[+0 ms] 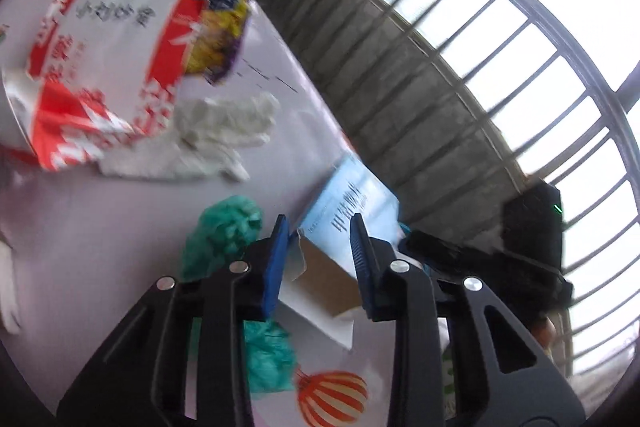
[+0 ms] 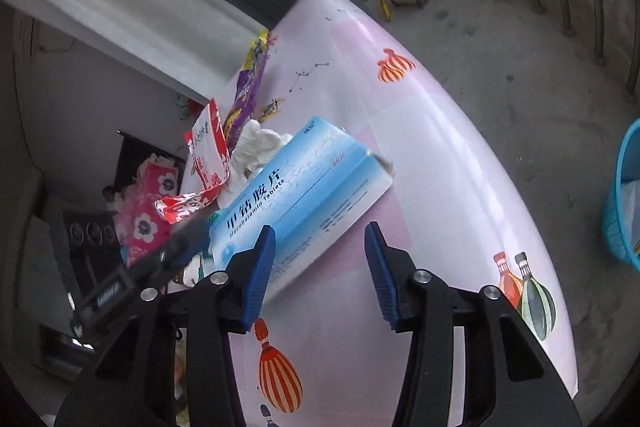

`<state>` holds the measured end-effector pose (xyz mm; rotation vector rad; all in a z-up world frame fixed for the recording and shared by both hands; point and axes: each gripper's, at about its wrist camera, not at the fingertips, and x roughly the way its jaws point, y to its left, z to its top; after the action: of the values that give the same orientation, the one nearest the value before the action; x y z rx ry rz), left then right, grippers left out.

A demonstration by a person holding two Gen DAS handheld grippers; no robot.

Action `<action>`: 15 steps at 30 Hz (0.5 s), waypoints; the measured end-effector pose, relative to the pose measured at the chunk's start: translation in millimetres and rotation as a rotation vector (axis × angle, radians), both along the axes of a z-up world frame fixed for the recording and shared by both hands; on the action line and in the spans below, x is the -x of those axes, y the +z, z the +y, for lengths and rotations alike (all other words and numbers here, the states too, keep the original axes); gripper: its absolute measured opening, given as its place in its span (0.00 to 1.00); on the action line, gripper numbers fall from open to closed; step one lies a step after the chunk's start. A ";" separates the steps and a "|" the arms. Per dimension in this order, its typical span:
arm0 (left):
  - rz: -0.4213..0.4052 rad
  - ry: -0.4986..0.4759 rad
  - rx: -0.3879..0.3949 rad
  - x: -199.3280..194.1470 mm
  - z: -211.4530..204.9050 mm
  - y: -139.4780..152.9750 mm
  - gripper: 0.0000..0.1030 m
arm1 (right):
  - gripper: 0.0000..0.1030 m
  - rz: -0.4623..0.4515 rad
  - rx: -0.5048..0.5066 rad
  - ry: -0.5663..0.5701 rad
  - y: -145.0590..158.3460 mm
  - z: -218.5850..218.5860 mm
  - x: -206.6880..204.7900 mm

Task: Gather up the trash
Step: 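Move both tools back to the table toward the blue medicine box, then grasp the green plastic bag with the left tool and lift it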

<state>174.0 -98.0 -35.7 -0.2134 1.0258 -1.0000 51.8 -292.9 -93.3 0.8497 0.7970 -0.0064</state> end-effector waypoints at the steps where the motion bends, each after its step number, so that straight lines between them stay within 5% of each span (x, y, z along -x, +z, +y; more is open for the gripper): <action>1: 0.015 -0.034 0.012 7.9 -2.1 -1.9 0.27 | 0.45 0.006 -0.012 0.004 -2.9 -1.6 0.5; 6: 0.079 -0.182 0.046 54.6 -19.9 -11.7 0.27 | 0.45 0.030 0.012 0.019 -0.3 -3.8 2.6; 9: 0.047 -0.211 0.029 81.8 -22.9 -11.8 0.27 | 0.45 0.058 0.092 -0.002 8.1 -3.5 3.8; 12: -0.028 -0.154 0.039 94.6 -6.6 1.2 0.27 | 0.48 0.055 0.140 0.005 17.6 -1.8 7.3; 15: -0.170 0.008 0.019 91.3 21.4 20.4 0.29 | 0.56 0.056 0.162 0.013 19.6 1.4 6.5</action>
<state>82.7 -76.6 -15.3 -0.1448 0.8603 -1.0030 45.3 -291.5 -73.7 0.6931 0.8428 -0.0832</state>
